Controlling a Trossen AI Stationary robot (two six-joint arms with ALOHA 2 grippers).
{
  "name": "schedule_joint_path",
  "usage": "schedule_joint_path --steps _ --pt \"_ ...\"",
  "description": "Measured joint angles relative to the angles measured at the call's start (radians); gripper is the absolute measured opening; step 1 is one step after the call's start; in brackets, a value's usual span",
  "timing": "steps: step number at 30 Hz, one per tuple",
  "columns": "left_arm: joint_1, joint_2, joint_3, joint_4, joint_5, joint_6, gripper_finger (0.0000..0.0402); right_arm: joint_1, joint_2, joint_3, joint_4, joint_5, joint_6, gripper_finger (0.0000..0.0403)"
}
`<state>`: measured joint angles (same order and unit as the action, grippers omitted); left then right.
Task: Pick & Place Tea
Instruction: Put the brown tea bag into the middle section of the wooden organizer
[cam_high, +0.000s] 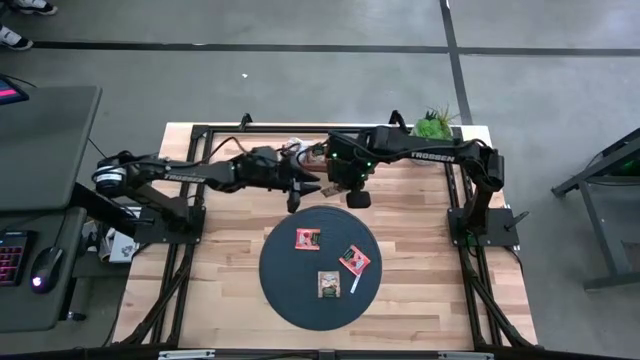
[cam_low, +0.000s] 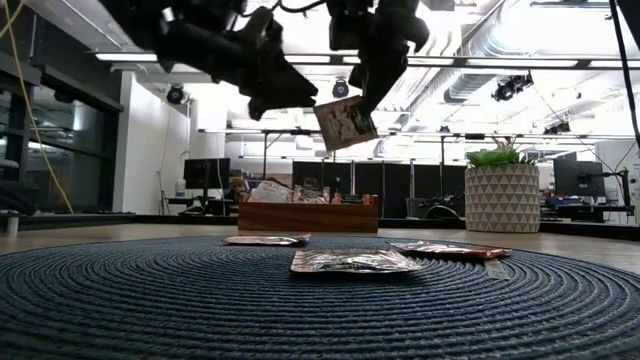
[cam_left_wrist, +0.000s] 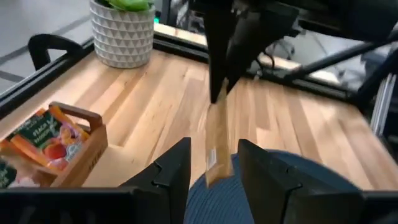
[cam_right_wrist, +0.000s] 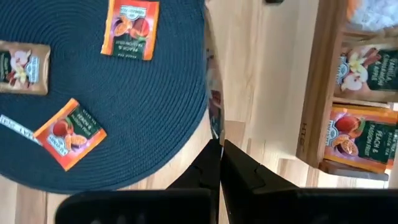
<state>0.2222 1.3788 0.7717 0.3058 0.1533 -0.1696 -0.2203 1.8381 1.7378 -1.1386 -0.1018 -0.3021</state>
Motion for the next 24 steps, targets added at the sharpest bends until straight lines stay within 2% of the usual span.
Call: schedule_joint_path --steps 5,9,24 --pt "-0.008 0.072 0.1 -0.11 0.021 0.054 0.0131 -0.003 0.0 0.0 0.002 0.0 0.029 0.0" --pt "-0.009 0.104 0.152 -0.099 0.055 0.078 0.0131 -0.002 0.0 0.0 0.011 -0.002 0.031 0.0" --pt "-0.008 0.192 0.217 -0.107 0.058 0.097 0.0131 -0.002 0.0 0.0 0.011 -0.006 0.04 0.0"
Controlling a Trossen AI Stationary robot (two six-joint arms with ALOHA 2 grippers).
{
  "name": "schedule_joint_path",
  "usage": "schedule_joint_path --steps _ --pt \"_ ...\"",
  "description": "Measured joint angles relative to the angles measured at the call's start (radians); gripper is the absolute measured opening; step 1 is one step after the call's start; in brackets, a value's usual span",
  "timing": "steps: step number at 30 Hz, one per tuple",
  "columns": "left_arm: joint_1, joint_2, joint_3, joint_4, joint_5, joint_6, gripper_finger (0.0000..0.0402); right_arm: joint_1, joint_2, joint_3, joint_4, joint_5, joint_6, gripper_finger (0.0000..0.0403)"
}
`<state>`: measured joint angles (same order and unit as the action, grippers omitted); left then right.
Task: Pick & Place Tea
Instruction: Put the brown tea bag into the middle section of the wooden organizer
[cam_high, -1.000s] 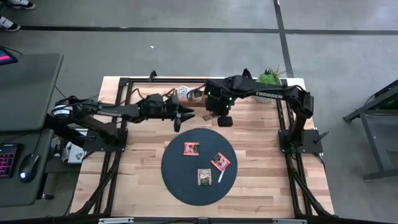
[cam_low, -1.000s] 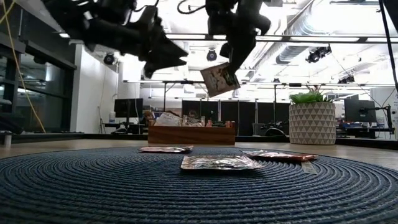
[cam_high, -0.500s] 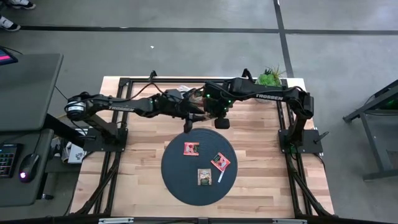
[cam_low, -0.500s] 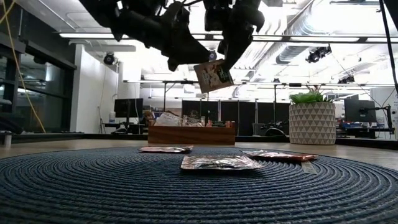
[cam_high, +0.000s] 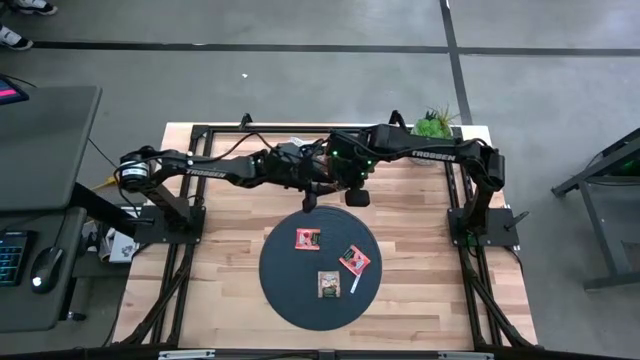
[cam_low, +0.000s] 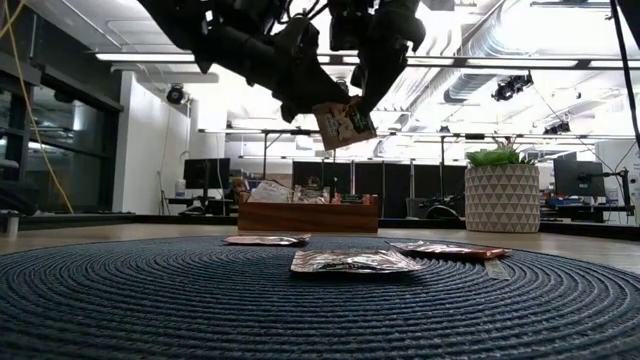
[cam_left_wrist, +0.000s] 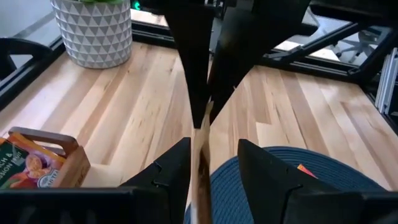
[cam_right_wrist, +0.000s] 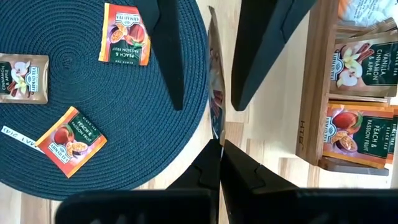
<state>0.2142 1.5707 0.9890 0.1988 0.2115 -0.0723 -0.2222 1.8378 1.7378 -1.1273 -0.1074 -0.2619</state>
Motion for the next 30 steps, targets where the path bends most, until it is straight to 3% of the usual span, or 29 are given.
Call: schedule_joint_path --steps 22,26,30 --pt "0.001 0.021 0.0 0.044 -0.039 0.016 0.0129 0.0 0.001 0.0 0.011 -0.003 0.016 0.0" --pt "0.001 0.021 0.0 0.043 -0.061 0.016 0.01 0.0 0.001 0.0 0.015 -0.004 0.019 0.0" --pt "0.001 0.021 0.0 0.043 -0.077 0.023 0.0043 0.0 0.001 0.0 0.017 -0.003 0.019 0.0"
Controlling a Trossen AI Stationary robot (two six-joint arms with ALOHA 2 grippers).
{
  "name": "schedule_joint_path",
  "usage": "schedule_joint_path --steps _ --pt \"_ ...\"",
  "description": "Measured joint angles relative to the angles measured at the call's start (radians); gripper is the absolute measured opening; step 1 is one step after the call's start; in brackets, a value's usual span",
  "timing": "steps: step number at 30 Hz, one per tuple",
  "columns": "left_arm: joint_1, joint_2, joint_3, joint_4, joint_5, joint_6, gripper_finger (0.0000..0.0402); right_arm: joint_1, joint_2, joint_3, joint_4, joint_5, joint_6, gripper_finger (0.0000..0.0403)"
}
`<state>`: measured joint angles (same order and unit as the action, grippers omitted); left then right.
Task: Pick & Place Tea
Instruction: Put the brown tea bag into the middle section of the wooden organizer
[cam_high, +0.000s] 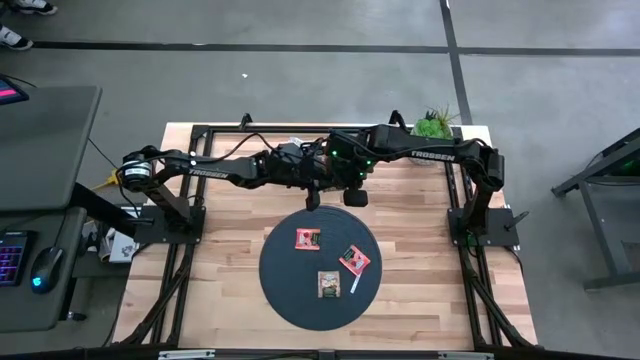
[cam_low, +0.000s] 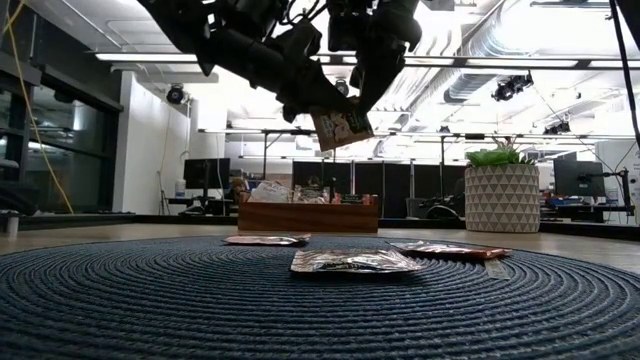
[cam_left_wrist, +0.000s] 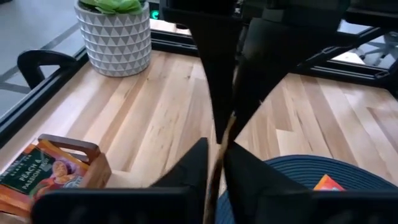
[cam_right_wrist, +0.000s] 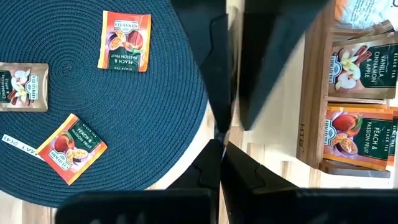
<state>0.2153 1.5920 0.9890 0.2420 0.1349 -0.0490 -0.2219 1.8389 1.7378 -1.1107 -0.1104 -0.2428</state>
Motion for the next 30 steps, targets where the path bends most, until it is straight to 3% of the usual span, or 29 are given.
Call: schedule_joint_path --steps 3,14,21,25,30 --pt "0.0 0.0 0.0 0.0 0.008 0.0 0.0007 0.0 0.0 0.0 0.0 0.001 0.003 0.0" --pt "0.0 -0.002 0.0 -0.008 -0.014 0.019 0.0001 0.0 -0.007 -0.001 0.009 0.067 0.052 0.0005" --pt "0.0 -0.002 0.0 -0.009 -0.023 0.019 0.0 -0.025 -0.062 -0.001 0.008 0.086 0.102 0.0075" --pt "0.001 -0.002 -0.001 -0.014 -0.081 0.028 0.0 -0.063 -0.113 -0.001 -0.08 0.153 0.15 0.0124" --pt "0.028 -0.002 -0.002 0.005 -0.095 0.054 0.0 -0.103 -0.227 -0.116 -0.044 0.171 0.199 0.0159"
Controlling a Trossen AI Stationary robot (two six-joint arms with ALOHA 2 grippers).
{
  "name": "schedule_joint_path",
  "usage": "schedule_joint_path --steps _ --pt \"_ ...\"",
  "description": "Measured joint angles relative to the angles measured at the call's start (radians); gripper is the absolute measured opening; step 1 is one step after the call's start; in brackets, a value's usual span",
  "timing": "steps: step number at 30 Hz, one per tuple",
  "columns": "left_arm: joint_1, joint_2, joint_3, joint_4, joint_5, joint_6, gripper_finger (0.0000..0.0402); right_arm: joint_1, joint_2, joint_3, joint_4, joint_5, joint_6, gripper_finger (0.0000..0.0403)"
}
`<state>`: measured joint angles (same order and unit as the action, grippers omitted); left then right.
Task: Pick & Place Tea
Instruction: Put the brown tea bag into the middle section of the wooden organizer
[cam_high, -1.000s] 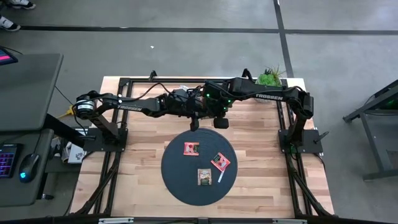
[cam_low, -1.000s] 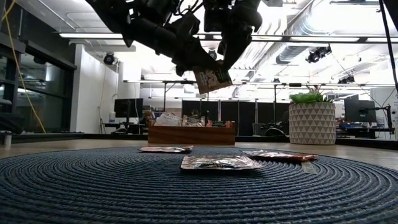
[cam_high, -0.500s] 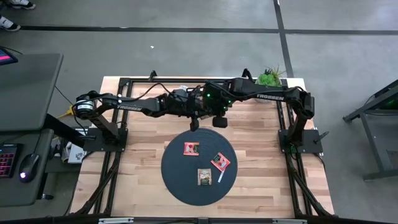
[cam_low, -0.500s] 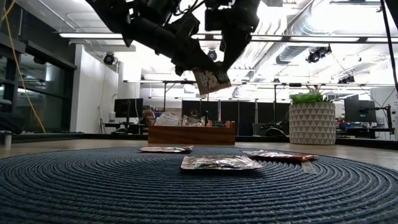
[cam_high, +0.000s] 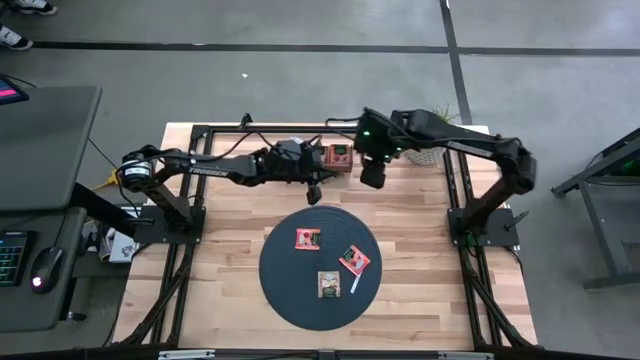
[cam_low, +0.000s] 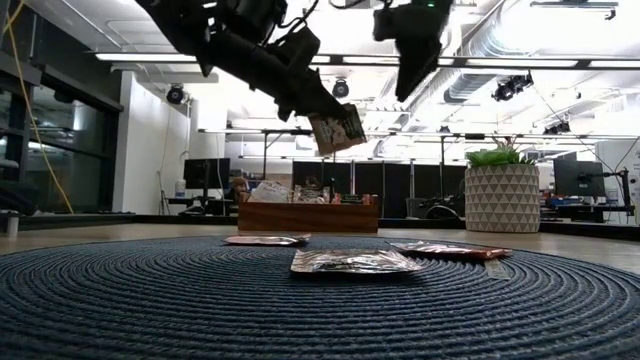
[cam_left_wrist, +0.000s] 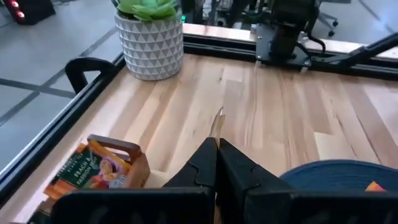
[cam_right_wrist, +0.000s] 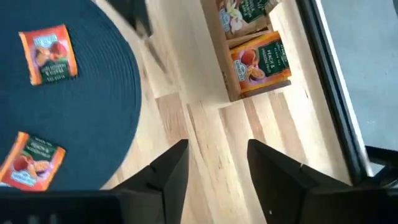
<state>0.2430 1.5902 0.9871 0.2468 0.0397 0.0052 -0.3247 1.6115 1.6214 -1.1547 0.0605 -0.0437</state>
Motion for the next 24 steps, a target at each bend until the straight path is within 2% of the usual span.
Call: schedule_joint_path --steps 2,5,11,14,16,20,24 --pt "0.015 0.0 -0.002 0.017 0.012 0.0 0.0 -0.011 -0.068 -0.09 0.059 -0.007 0.027 0.0165" --pt "0.033 0.0 -0.054 0.162 0.031 -0.013 0.0 -0.022 -0.187 -0.241 0.157 -0.007 0.086 0.0167" --pt "0.099 0.0 -0.306 0.604 0.034 -0.156 0.0 -0.022 -0.401 -0.482 0.328 -0.009 0.194 0.0168" --pt "0.145 0.0 -0.434 0.822 -0.002 -0.259 0.0 -0.022 -0.464 -0.54 0.36 -0.007 0.228 0.0168" --pt "0.176 0.011 -0.483 0.902 -0.044 -0.307 0.0 -0.022 -0.489 -0.562 0.38 -0.007 0.248 0.0168" --pt "0.233 0.06 -0.495 0.971 -0.034 -0.358 0.0 -0.022 -0.5 -0.574 0.427 -0.01 0.269 0.0168" --pt "0.241 0.14 -0.427 1.057 -0.007 -0.384 0.0 -0.022 -0.481 -0.575 0.578 -0.045 0.271 0.0168"
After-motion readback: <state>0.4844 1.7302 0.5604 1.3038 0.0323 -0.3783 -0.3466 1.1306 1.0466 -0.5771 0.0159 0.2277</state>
